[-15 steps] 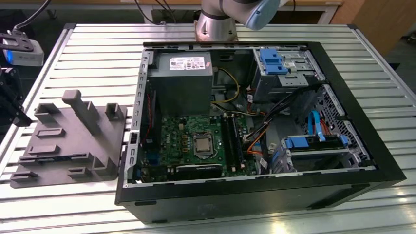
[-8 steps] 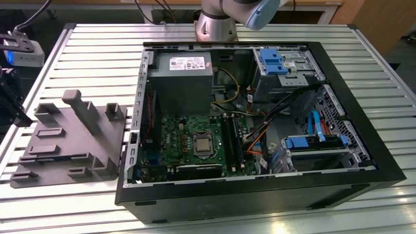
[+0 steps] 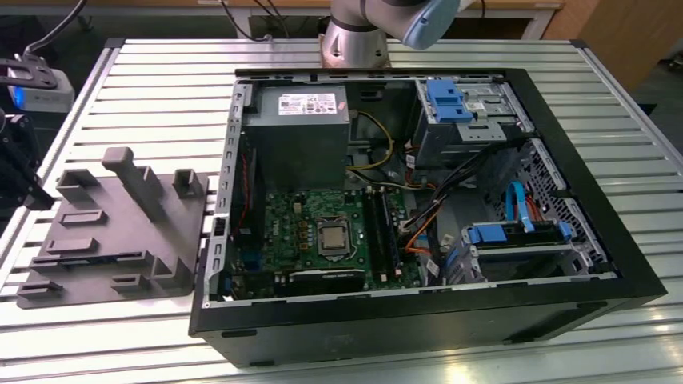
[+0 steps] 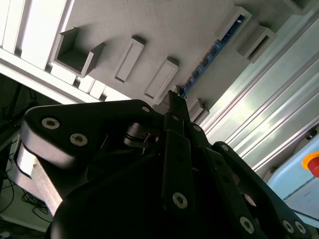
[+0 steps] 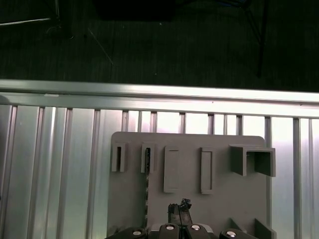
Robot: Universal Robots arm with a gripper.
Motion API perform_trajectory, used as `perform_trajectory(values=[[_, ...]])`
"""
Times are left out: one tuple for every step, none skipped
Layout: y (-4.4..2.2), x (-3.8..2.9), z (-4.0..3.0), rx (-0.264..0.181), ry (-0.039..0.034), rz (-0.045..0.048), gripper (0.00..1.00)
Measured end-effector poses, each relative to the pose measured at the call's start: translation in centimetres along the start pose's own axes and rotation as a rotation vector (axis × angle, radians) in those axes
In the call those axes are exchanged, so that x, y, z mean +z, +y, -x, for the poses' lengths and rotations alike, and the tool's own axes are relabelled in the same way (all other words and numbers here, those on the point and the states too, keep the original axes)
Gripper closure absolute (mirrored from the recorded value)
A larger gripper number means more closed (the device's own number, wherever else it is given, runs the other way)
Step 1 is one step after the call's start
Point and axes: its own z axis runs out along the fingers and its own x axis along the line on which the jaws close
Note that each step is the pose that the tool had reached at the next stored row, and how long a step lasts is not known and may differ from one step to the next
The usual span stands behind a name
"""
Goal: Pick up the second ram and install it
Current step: 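Pick up the second ram and move it above second insertion slot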
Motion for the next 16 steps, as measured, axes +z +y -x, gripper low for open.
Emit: perform_trajectory(values=[[0.0,0.03,-0.03,0.0,0.0,0.0,0.89],[0.0,0.06,-0.06,0.0,0.0,-0.0001,0.89],[0.0,0.09,-0.1,0.0,0.0,0.0,0.89],[0.0,0.12,-0.14,0.0,0.0,0.0,0.89],[0.0,0.15,-0.18,0.0,0.0001,0.0001,0.89],[0.0,0.19,-0.22,0.0,0.0,0.0001,0.89],[0.0,0.23,-0.25,0.0,0.0,0.0001,0.89],[0.0,0.27,-0.28,0.0,-0.0001,-0.0001,0.89],[0.0,0.3,-0.31,0.0,-0.0001,-0.0001,0.89],[0.0,0.33,-0.32,0.0,0.0,0.0,0.89],[0.0,0.36,-0.34,0.0,0.0,0.0001,0.89],[-0.01,0.39,-0.35,0.0,0.0001,0.0002,0.89],[0.0,0.42,-0.36,0.0,0.0001,0.0002,0.89],[-0.01,0.47,-0.36,0.0,0.0,0.0001,0.89],[-0.01,0.51,-0.38,0.0,0.0,0.0,0.89],[-0.01,0.55,-0.39,0.0,0.0,0.0,0.89]])
